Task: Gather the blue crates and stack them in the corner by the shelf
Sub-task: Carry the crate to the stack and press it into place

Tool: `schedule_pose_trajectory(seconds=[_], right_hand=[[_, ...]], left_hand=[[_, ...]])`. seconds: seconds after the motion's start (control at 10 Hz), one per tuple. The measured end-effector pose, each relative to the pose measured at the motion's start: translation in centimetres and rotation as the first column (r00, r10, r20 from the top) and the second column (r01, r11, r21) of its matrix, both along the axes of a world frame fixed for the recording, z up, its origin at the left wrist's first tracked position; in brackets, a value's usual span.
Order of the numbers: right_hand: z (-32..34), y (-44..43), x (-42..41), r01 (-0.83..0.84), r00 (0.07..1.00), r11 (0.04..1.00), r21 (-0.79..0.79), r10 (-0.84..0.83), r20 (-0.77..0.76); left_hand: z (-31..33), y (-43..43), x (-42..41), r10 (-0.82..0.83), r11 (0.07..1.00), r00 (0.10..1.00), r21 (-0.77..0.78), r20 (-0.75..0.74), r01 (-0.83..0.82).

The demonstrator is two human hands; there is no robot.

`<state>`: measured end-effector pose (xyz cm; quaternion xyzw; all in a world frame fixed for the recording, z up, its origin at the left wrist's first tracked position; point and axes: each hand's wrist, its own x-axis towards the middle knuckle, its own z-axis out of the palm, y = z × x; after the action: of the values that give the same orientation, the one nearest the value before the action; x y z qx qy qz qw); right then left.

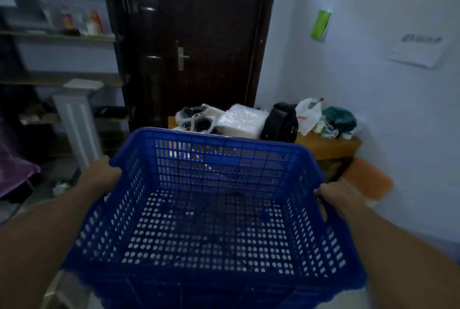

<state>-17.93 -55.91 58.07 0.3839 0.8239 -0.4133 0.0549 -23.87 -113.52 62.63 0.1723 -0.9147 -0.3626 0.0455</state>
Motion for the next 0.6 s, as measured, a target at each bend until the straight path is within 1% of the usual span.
schedule_pose_trajectory(seconds=[0.1, 0.2, 0.3, 0.4, 0.5, 0.6], right_hand=[[4.9, -1.2, 2.4, 0.049, 0.995, 0.999, 0.004, -0.048, -0.085], [8.3, -0.6, 4.7, 0.066, 0.985, 0.995, 0.076, -0.053, -0.165], [10.0, 1.7, 6.6, 0.066, 0.977, 0.991, 0.117, -0.041, -0.209], [10.6, 6.6, 7.8, 0.109, 0.983, 0.980, 0.169, -0.080, -0.168], [12.6, 10.2, 10.7, 0.129, 0.968, 0.980, 0.149, -0.092, -0.233], [15.3, 12.9, 14.8, 0.174, 0.944, 0.976, 0.133, -0.127, -0.304]], left_hand=[[2.5, 0.4, -0.5, -0.025, 1.000, 0.998, 0.005, -0.059, 0.026], [5.6, 2.5, -1.6, -0.028, 1.000, 0.995, -0.012, -0.099, 0.027], [7.9, 5.4, 0.7, -0.044, 0.999, 0.989, -0.023, -0.143, 0.041], [9.8, 8.9, 2.5, -0.056, 0.998, 0.983, -0.045, -0.175, 0.049], [9.5, 12.0, 1.9, -0.081, 0.997, 0.976, -0.030, -0.201, 0.077], [6.1, 14.4, -3.6, -0.113, 0.993, 0.974, -0.048, -0.198, 0.105]])
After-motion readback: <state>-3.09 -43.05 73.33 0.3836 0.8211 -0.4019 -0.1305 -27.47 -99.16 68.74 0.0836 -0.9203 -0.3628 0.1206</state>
